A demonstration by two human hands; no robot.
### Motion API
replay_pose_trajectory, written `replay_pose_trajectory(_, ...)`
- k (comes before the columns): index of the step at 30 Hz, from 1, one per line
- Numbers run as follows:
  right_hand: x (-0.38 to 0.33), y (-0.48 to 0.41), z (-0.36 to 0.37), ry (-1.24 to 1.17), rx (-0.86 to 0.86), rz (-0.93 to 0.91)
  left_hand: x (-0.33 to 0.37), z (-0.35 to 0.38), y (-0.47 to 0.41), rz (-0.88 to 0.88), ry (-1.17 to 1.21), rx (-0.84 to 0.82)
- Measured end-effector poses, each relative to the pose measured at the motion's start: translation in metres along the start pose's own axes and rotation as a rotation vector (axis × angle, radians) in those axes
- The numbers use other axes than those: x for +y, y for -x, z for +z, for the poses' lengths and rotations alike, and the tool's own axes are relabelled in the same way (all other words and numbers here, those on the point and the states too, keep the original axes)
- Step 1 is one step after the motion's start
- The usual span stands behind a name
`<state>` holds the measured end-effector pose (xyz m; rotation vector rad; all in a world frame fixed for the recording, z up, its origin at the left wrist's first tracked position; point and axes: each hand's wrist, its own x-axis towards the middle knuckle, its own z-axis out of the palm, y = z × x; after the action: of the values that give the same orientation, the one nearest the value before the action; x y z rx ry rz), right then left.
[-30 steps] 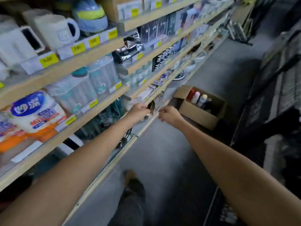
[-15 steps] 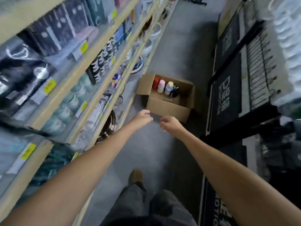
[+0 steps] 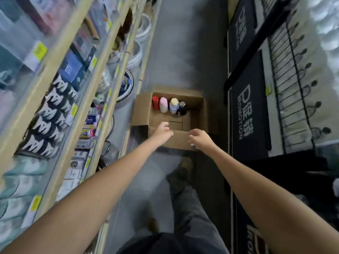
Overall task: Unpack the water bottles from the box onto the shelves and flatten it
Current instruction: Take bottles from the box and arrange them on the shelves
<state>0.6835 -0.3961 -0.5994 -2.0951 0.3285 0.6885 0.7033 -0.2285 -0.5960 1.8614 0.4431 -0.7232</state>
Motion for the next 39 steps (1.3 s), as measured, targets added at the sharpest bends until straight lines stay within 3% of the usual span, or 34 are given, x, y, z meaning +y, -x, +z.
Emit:
replay_pose_trajectory(4,-0.008,-0.08,-0.048,-0.008,-0.073,0.052,0.048,0.013,-0.064,-0.079,-0.027,-0.015)
replay_pose_trajectory(13,-0.007,-0.259,-0.112,-0.143,-0.025,0.154,0.113,0.044,-0.231,-0.14,-0.006,-0.038)
replay_pose_trajectory(22,0.08,-0.456,-0.049,-0.278,0.024,0.243,0.024,0.084,-0.441,-0.207,0.052,-0.077)
replay_pose_trajectory(30,0.189,-0.624,0.042,-0.198,0.019,0.232,-0.088,0.128,-0.614,-0.193,0.143,-0.073)
replay_pose_trajectory(36,0.243,-0.71,0.068,-0.188,0.125,0.142,-0.136,0.157,-0.695,-0.158,0.193,-0.068)
replay_pose_trajectory(39,0.263,-0.739,0.076,-0.125,0.074,0.071,-0.152,0.165,-0.718,-0.12,0.212,-0.089)
